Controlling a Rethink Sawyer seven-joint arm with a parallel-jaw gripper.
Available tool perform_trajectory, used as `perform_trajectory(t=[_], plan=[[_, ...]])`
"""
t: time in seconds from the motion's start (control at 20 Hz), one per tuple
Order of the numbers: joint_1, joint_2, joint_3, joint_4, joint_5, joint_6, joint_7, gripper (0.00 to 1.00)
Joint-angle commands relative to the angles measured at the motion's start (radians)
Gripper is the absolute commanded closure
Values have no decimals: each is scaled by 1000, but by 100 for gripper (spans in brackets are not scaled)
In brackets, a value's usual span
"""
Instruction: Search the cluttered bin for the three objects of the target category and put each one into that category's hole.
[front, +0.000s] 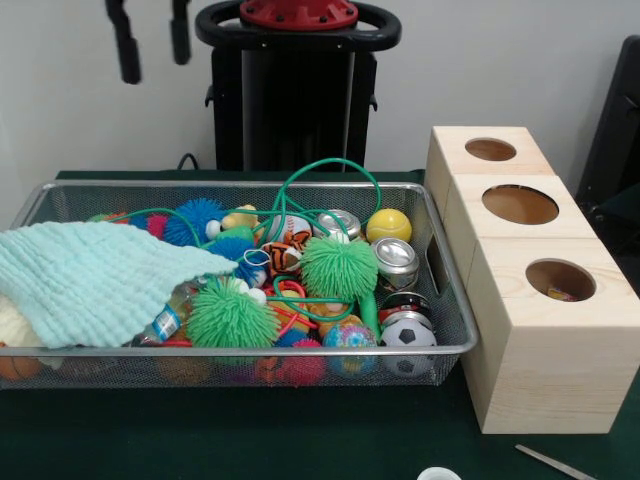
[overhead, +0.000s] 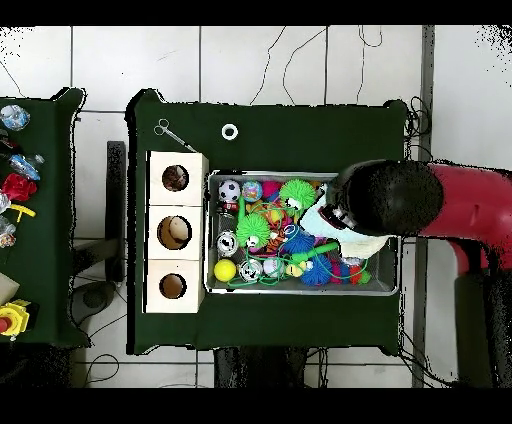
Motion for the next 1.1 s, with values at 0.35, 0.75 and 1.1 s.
perform_trajectory(t=[0.35,0.75,1.1], plan=[[92,130,-103,210,80,-327,331,0],[91,190,-123,182,30,-288,146,0],[90,219,-122,185,-39,-299,43,0]])
